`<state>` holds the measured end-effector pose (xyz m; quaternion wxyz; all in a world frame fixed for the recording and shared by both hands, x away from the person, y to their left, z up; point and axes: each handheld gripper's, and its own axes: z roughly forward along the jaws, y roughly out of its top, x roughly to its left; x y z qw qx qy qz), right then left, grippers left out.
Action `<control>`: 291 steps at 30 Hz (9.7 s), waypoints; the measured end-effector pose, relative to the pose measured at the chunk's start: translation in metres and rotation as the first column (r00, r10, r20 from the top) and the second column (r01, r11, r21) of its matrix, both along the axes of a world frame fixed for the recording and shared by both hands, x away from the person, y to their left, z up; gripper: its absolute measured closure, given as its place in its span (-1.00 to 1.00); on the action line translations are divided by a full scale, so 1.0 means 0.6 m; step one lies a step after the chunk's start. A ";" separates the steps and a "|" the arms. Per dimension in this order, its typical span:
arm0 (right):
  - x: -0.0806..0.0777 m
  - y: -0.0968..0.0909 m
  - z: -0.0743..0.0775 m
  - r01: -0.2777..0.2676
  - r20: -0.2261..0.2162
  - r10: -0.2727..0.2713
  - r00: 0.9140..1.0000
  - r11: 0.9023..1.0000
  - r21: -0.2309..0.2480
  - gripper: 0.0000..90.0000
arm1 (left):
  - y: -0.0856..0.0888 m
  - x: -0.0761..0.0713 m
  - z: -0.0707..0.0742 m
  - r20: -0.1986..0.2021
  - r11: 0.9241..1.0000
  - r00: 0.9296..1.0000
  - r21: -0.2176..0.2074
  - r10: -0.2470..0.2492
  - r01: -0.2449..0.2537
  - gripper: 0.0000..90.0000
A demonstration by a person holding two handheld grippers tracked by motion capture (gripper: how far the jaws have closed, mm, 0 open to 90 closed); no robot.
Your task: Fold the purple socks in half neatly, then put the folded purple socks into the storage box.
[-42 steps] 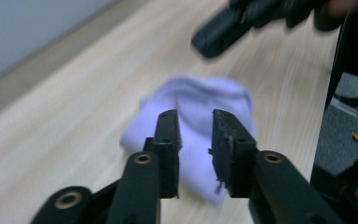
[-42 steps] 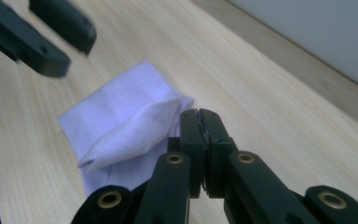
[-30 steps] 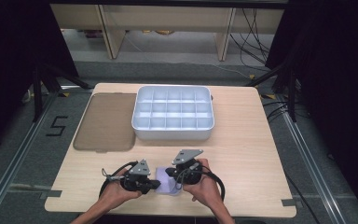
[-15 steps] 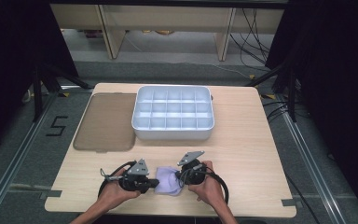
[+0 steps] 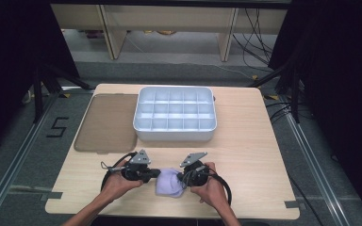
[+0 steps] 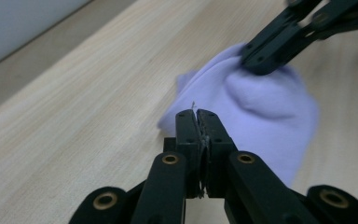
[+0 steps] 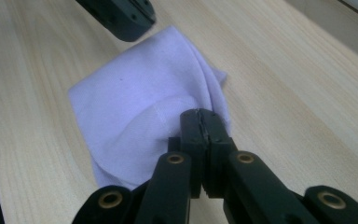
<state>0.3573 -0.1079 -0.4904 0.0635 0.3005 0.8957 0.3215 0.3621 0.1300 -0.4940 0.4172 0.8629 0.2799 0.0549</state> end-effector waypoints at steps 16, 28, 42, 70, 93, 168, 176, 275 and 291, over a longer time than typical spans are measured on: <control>-0.022 0.012 0.024 -0.061 0.035 0.059 0.998 0.997 0.045 0.98 | -0.013 -0.043 -0.024 -0.001 0.995 0.997 0.072 -0.074 0.074 0.85; -0.033 0.029 0.009 -0.092 0.012 0.092 0.996 0.996 -0.002 0.98 | 0.002 -0.031 -0.023 0.018 0.994 0.999 0.100 -0.042 0.040 0.77; -0.049 0.056 -0.008 -0.135 -0.003 0.135 0.991 0.990 -0.033 0.98 | 0.024 -0.033 -0.020 -0.114 0.998 0.992 0.010 0.057 -0.056 0.27; -0.027 0.062 0.005 -0.095 0.074 0.093 0.993 0.995 0.022 1.00 | 0.009 -0.048 -0.010 -0.019 1.000 1.000 0.022 0.003 -0.003 0.89; -0.053 -0.013 0.009 -0.016 0.054 0.014 0.998 0.999 0.028 0.98 | 0.005 -0.059 0.007 0.038 1.000 0.999 0.013 -0.009 0.009 0.89; -0.006 -0.002 0.013 0.097 -0.010 -0.096 0.995 0.995 0.029 0.21 | -0.019 -0.065 -0.023 0.024 0.997 0.998 0.036 -0.067 0.066 0.81; -0.008 -0.003 0.013 0.076 -0.005 -0.075 0.997 0.997 0.035 0.25 | -0.010 -0.069 0.017 0.065 0.999 0.997 -0.024 -0.038 0.040 0.82; 0.034 -0.018 0.095 0.056 0.051 -0.061 0.997 0.994 0.094 0.63 | 0.106 -0.100 -0.017 -0.007 0.990 0.993 0.077 0.119 -0.118 -0.40; 0.080 -0.053 0.142 0.099 0.088 -0.105 0.991 0.993 0.064 0.63 | 0.108 -0.100 -0.017 -0.003 0.991 0.994 0.080 0.110 -0.110 -0.44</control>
